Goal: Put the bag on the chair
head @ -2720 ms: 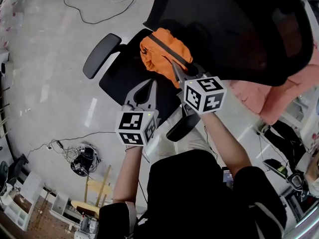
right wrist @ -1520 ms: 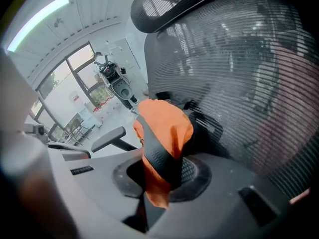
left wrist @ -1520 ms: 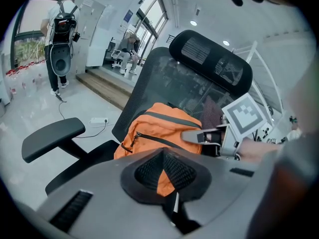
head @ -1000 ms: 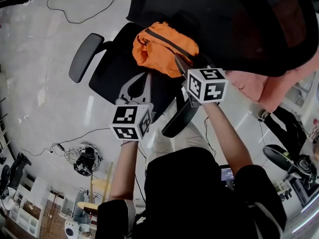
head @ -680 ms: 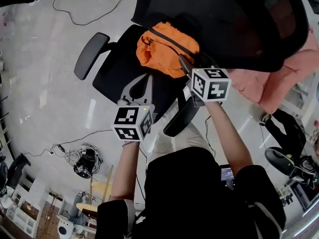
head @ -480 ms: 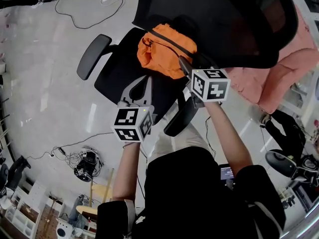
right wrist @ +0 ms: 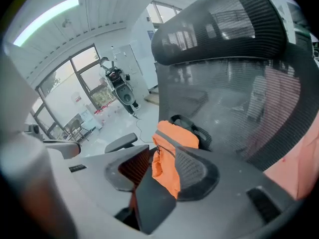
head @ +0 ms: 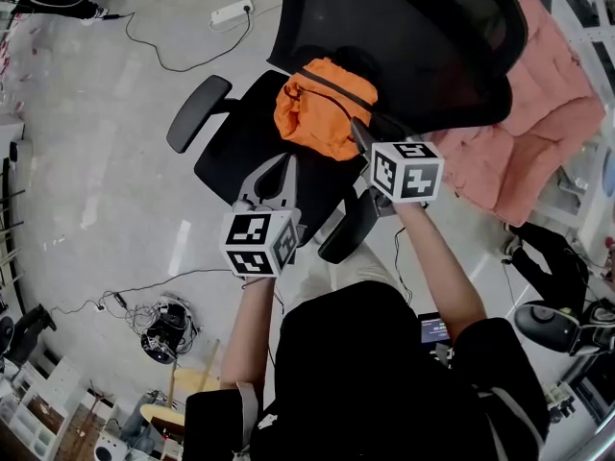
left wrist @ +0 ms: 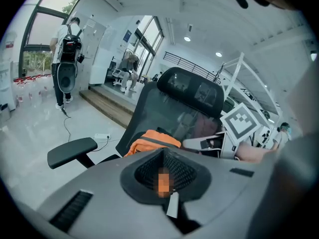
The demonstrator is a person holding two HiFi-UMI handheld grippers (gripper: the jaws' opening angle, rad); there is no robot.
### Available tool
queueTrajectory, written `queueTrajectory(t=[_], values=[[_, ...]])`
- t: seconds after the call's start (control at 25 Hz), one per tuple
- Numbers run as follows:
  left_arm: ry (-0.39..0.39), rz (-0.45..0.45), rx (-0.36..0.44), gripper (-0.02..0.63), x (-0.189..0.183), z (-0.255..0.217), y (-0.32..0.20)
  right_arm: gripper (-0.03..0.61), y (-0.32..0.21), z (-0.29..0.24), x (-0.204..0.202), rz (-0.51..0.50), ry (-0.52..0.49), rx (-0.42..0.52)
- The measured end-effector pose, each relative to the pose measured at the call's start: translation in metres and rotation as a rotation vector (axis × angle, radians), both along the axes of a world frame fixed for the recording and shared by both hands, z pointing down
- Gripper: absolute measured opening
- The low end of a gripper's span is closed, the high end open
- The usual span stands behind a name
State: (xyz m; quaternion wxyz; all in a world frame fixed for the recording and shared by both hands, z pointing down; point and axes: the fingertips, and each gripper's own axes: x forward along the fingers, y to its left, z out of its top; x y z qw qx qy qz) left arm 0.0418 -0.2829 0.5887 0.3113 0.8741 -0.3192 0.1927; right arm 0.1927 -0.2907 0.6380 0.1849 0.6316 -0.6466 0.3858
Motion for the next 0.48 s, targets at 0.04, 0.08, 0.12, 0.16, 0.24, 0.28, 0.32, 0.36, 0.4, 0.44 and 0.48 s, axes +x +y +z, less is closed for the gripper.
queueTrajectory(t=[0.04,0.08,0.12,0.16,0.24,0.28,0.32,0.36,0.4,0.44,0.48], values=[[0.005,-0.004,0.007,0.008,-0.002,-0.006,0.003,0.153,0.002,-0.006,-0.005,-0.011,0.000,0.009],[0.008,-0.008,0.013,0.009,-0.004,-0.011,0.006,0.146,0.004,-0.012,-0.011,-0.022,-0.002,0.017],[0.011,-0.012,0.017,0.008,-0.007,-0.015,0.010,0.139,0.007,-0.017,-0.017,-0.032,-0.005,0.023],[0.013,-0.014,0.021,0.008,-0.010,-0.018,0.014,0.130,0.010,-0.022,-0.023,-0.041,-0.007,0.028],[0.018,-0.017,0.030,0.008,-0.015,-0.027,0.022,0.098,0.017,-0.033,-0.032,-0.058,-0.003,0.041],[0.021,-0.018,0.038,0.008,-0.016,-0.033,0.026,0.074,0.019,-0.040,-0.037,-0.067,0.002,0.049],[0.023,-0.018,0.049,0.008,-0.018,-0.039,0.029,0.052,0.021,-0.047,-0.041,-0.076,0.006,0.058],[0.024,-0.020,0.060,0.008,-0.019,-0.046,0.032,0.040,0.023,-0.055,-0.045,-0.087,0.007,0.068],[0.027,-0.023,0.070,0.008,-0.021,-0.053,0.035,0.032,0.025,-0.063,-0.050,-0.097,0.004,0.078],[0.030,-0.029,0.078,0.008,-0.024,-0.059,0.039,0.026,0.028,-0.072,-0.056,-0.106,0.000,0.089],[0.033,-0.035,0.085,0.008,-0.028,-0.066,0.043,0.021,0.031,-0.080,-0.063,-0.116,-0.006,0.100]])
